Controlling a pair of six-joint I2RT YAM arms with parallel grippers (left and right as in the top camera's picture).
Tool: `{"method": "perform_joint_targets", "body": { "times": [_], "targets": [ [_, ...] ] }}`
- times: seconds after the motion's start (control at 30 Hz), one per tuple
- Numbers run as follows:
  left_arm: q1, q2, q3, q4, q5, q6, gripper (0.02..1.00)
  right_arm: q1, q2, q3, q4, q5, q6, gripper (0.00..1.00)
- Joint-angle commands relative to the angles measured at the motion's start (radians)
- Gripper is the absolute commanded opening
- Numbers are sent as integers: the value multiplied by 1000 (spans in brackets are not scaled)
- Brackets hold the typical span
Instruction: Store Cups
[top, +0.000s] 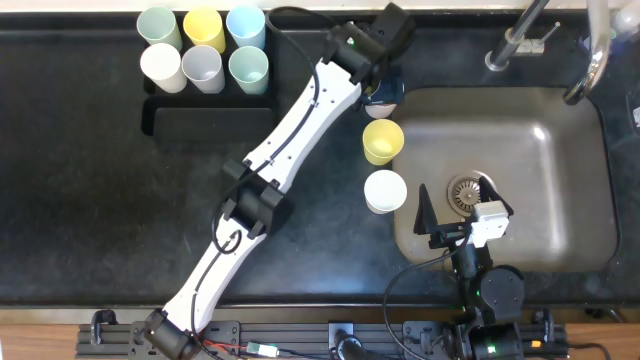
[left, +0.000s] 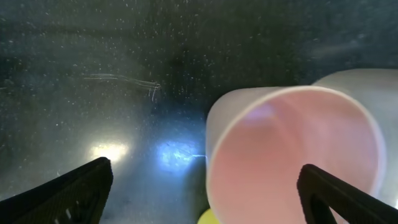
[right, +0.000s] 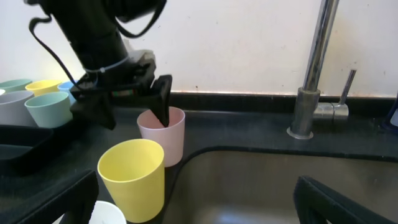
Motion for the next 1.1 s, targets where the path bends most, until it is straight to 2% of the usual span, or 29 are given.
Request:
{"method": "perform_joint_targets", "body": {
  "times": [0.03, 0.33, 0.5, 0.63, 0.7, 0.93, 1.1],
  "targets": [
    [-6, 14, 20, 4, -27, -3, 855, 5, -8, -13, 6, 5, -3, 998],
    [-6, 14, 20, 14, -19, 24, 395, 5, -8, -13, 6, 5, -3, 998],
    [-6, 14, 19, 14, -19, 46, 380, 5, -8, -13, 6, 5, -3, 998],
    [-6, 14, 18, 14, -19, 63, 97, 5, -8, -13, 6, 5, -3, 998],
    [-6, 14, 18, 14, -20, 77, 34, 5, -8, -13, 6, 5, -3, 998],
    [-6, -29, 13, 14, -25, 107, 36, 5, -8, -13, 6, 5, -3, 996],
    [-8, -235, -83, 22, -116, 150, 34, 5, -8, -13, 6, 5, -3, 998]
  ]
}}
